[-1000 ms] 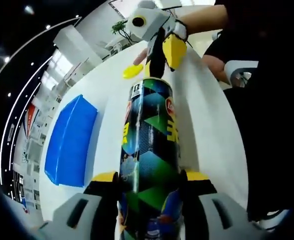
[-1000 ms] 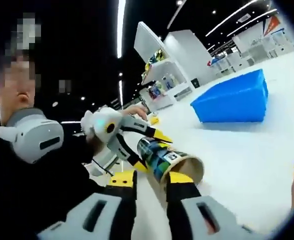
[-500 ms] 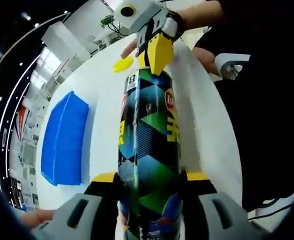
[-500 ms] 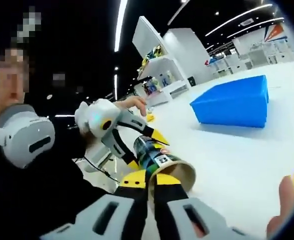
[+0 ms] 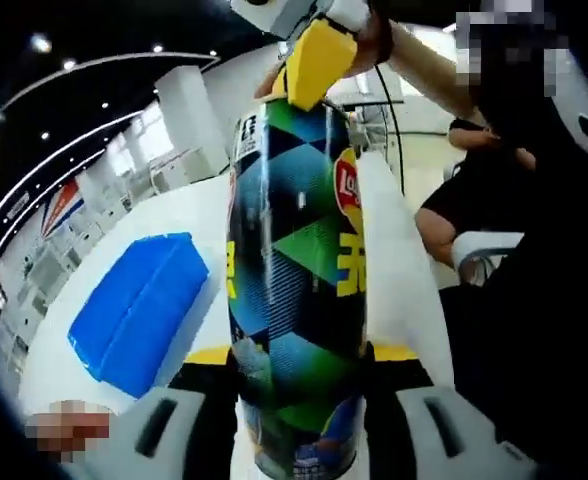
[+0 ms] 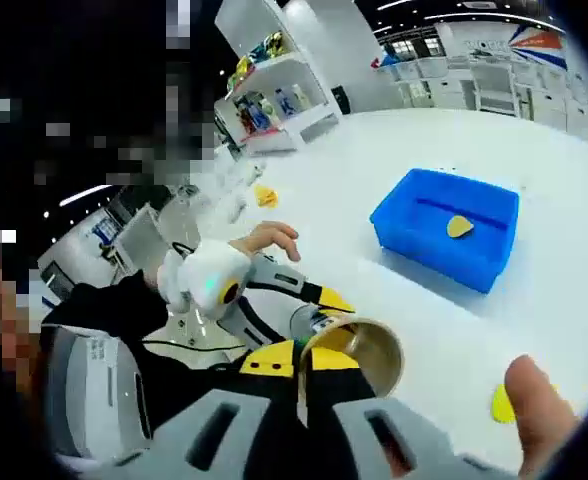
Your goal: Open the lid of the chip container on the table, take out the chips, place them into the box in front of the container, and close the lid
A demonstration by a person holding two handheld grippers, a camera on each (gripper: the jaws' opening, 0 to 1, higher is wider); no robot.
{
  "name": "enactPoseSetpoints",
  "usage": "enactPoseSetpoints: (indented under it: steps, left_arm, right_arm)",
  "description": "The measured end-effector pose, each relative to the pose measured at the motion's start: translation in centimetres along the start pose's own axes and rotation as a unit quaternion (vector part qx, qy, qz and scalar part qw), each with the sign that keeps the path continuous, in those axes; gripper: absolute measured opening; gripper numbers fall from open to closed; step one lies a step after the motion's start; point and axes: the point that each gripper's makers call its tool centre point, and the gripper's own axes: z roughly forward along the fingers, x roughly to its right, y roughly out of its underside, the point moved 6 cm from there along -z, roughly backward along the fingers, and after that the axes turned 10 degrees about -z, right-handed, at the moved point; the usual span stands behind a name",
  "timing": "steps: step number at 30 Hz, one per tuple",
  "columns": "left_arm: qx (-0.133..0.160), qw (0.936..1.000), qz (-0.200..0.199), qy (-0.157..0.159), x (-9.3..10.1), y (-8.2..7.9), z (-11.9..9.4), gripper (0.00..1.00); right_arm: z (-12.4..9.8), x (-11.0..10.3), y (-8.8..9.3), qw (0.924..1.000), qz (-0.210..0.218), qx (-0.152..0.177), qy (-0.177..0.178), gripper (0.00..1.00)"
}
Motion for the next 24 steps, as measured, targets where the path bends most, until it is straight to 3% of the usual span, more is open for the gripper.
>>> enactPoseSetpoints:
  steps: [5, 9, 13, 15, 16, 18, 24]
  left_arm:
    - [0.076, 0.9961, -0.045, 0.002, 0.0, -0.3, 1.1, 0.49]
    - [0.106, 0.9918, -0.071, 0.012, 0.2, 0.1, 1.7, 0.49]
    - [0.128, 0.9878, -0.087, 0.017, 0.1, 0.6, 2.0, 0.49]
    - [0.158, 0.9841, -0.08, 0.013, 0.0, 0.7, 2.1, 0.49]
    - [0.168, 0.9813, -0.093, 0.014, -0.1, 0.9, 2.0, 0.49]
    - [0.183, 0.9777, -0.102, 0.01, -0.3, 1.0, 1.8, 0.49]
    - [0.184, 0.9789, -0.09, 0.004, 0.6, 0.6, 2.0, 0.49]
  right_arm:
    - [1.5, -2.5, -3.0, 0.9929, -0.056, -0.095, 0.044, 0.02]
    - [3.1, -3.2, -4.5, 0.9836, -0.079, -0.151, 0.059, 0.02]
    - [4.7, -4.0, -5.1, 0.9776, -0.094, -0.179, 0.059, 0.02]
    - [5.1, -4.3, -5.5, 0.9728, -0.099, -0.2, 0.062, 0.02]
    - [5.2, -4.3, -5.8, 0.9702, -0.118, -0.2, 0.068, 0.02]
    - [5.4, -4.4, -6.2, 0.9708, -0.117, -0.198, 0.07, 0.02]
    - [4.9, -4.2, -5.8, 0.9701, -0.117, -0.2, 0.071, 0.03]
